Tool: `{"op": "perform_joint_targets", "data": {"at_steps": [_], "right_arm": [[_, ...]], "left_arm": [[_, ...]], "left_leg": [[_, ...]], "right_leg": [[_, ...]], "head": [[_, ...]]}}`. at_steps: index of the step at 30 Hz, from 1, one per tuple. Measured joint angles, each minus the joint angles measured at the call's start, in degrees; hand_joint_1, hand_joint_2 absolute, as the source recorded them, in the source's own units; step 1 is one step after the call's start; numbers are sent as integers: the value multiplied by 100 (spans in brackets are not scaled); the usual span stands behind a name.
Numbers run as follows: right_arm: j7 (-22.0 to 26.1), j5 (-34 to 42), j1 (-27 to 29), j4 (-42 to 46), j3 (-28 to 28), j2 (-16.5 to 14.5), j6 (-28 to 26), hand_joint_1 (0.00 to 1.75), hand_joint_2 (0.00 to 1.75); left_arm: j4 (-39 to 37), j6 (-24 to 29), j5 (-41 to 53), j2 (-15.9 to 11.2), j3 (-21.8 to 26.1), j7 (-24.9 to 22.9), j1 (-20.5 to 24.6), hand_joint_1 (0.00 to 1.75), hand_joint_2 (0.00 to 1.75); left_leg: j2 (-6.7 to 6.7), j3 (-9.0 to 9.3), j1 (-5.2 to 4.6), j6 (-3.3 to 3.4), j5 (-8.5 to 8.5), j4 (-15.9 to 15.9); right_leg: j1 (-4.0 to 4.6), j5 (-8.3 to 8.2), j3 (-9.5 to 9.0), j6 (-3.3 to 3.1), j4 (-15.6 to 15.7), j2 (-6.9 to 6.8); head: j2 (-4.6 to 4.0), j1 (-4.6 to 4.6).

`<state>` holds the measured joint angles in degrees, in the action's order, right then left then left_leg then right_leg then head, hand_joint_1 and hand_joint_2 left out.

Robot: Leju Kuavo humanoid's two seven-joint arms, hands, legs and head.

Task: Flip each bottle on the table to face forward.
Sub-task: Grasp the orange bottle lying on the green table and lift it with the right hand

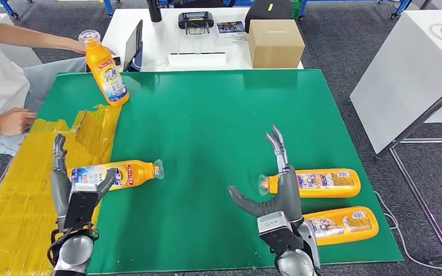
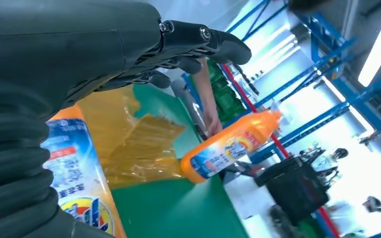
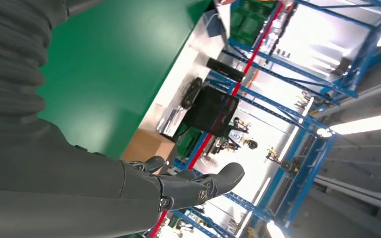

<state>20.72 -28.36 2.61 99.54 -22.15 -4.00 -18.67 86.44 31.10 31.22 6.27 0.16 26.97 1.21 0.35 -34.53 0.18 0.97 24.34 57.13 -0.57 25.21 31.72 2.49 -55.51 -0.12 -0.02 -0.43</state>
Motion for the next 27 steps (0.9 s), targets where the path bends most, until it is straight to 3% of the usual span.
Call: {"op": "perform_joint_targets", "data": {"at_steps": [6, 11, 16, 22, 27], "right_arm": [[-154, -261, -7, 8, 9, 151, 16, 0, 175], [-871, -1564, -51, 5, 55, 495, 315, 0, 175], [-1535, -2741, -131, -79, 231, 1018, 781, 0, 175], [-1668, -3191, -220, -515, 558, 1878, 1167, 0, 175], [-1740, -3420, -331, -984, 805, 2220, 1168, 0, 175]], "left_arm": [[389, -266, -246, 33, -3, 29, -145, 0, 175], [799, -1481, -1381, 91, 3, 90, -400, 0, 175], [1141, -2263, -2000, 184, 13, 56, -588, 0, 175], [1201, -2492, -2142, 244, 63, 31, -603, 0, 175], [1183, -2514, -2147, 274, 63, 31, -585, 0, 175]], "left_leg": [[2, 1, 3, 0, 0, 0], [-2, -3, 0, 0, 0, 0], [-7, -4, -7, 2, 1, 1], [-24, -4, -8, 3, 1, 2], [-24, -3, -7, 3, 0, 3]], "right_leg": [[3, 0, -2, 0, -1, 0], [0, 0, -1, 0, 0, -1], [-6, 0, -1, 1, 2, -2], [-6, -1, -4, 2, 2, -10], [-5, -2, -4, 3, 2, -9]], "head": [[0, -1], [0, 1], [0, -1], [0, -1], [0, -3]]}}
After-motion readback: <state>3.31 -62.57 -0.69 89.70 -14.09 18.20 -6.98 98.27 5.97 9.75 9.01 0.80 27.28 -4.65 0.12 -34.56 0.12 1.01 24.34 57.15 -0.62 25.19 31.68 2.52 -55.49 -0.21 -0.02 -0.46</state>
